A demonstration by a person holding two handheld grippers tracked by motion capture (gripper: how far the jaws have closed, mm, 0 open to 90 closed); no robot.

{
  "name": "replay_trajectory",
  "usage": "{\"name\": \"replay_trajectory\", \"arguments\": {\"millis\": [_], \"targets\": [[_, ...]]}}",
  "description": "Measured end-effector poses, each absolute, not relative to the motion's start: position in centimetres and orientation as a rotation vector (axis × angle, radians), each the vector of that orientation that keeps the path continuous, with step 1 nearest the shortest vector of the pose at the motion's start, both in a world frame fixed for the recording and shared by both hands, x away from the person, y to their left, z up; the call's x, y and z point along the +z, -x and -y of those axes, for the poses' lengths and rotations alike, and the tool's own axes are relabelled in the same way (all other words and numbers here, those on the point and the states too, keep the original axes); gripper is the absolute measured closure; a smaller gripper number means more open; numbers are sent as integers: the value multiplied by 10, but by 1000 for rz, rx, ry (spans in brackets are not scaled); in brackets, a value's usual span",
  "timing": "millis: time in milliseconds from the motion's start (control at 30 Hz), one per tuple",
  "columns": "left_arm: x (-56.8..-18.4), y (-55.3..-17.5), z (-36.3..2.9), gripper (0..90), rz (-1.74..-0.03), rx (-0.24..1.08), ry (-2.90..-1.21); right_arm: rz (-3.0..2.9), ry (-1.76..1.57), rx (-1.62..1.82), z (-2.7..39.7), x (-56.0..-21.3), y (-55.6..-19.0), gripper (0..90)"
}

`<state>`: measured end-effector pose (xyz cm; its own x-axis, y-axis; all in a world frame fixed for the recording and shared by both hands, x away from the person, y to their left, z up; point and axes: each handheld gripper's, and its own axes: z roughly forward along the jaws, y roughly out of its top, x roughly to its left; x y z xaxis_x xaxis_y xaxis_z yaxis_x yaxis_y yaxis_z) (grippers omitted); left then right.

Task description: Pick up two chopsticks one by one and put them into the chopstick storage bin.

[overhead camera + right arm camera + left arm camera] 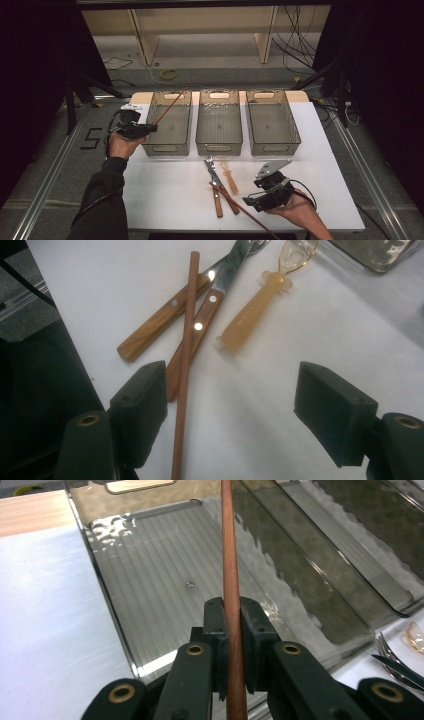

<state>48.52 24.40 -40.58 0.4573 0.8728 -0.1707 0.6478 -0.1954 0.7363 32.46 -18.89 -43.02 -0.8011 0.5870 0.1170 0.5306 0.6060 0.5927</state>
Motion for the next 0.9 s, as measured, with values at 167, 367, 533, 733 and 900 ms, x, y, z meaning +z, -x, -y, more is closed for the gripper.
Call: {"name": "replay_trajectory", "arguments": {"millis": [167, 367, 533, 733, 900], "targets": [[-406, -490, -245, 827, -1284, 365, -1931, -2727, -960, 970, 189, -430, -324, 300], [-412, -496, -244, 824, -1313, 351, -1936, -2734, -957, 969, 189, -430, -324, 301], [-418, -499, -242, 804, -1322, 348, -1940, -2736, -939, 971, 189, -431, -325, 302], [-411, -496, -238, 524, -1292, 318, -1926, -2740, -960, 967, 189, -432, -325, 302], [-402, -482, -232, 346, -1229, 294, -1915, -2738, -959, 965, 190, -433, -325, 302]]}}
